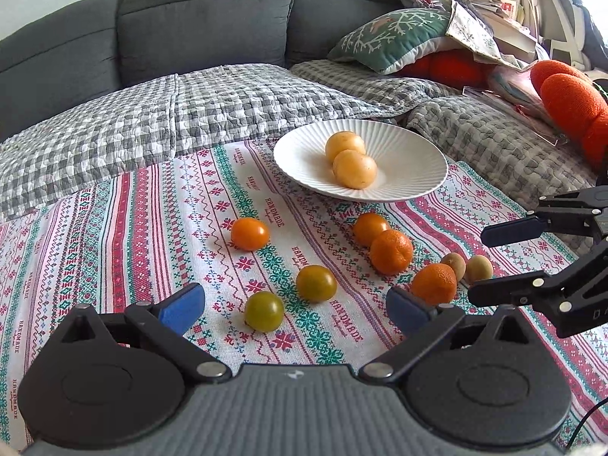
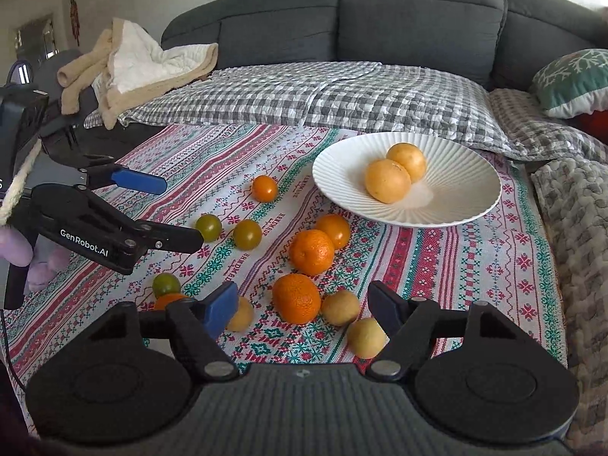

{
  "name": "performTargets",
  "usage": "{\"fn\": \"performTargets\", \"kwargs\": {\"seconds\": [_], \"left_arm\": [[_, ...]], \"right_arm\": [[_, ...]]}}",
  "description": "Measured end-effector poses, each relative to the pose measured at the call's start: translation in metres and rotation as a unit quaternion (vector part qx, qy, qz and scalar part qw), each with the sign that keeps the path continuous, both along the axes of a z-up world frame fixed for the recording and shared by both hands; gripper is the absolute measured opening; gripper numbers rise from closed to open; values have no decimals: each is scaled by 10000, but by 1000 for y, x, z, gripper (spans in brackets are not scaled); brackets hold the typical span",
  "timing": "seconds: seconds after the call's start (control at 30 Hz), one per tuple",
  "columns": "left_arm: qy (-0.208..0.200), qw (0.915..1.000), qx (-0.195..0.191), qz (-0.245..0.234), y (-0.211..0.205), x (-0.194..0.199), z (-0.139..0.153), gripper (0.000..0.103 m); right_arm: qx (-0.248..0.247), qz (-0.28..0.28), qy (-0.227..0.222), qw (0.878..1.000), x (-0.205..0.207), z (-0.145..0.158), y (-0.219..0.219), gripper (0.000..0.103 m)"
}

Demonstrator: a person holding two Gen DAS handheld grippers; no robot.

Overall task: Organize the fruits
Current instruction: 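Grasp a tangerine with the right tool while the left tool grasps another tangerine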

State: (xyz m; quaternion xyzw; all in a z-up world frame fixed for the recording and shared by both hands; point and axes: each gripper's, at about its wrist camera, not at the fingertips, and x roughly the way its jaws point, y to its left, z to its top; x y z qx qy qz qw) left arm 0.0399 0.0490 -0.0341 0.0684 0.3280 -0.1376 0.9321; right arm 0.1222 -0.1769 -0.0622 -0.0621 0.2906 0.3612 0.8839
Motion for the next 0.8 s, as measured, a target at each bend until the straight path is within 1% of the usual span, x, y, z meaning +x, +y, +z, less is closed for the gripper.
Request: {"fn": "performTargets", "kwargs": {"seconds": [0.1, 0.17, 0.37, 0.47, 0.57, 0.7, 0.8], "left_arm": [[22, 10000, -33, -47, -2, 2, -1, 96], [34, 10000, -55, -70, -3, 3, -2, 95], [93, 9997, -195, -68, -4, 8, -2, 89], [133, 9995, -268, -76, -7, 11, -1, 82], [163, 9994, -301, -109, -10, 13, -1, 78], [184, 9992, -311, -173, -16, 16, 0, 74], [208, 9990, -328, -216, -22, 19, 0, 72]], "right_arm": [[-35, 91, 54, 9999, 2, -2, 6, 50], [-42, 130, 95, 9999, 4, -4, 9, 46], [-183, 143, 253, 9994, 10, -13, 21, 42], [-323, 105, 237, 9991, 11, -16, 26, 40], [-404, 52, 323, 9986, 14, -20, 28, 32], [-303, 28, 436, 9986, 15, -19, 25, 30], [-249, 37, 409, 9988, 13, -14, 21, 30]]}}
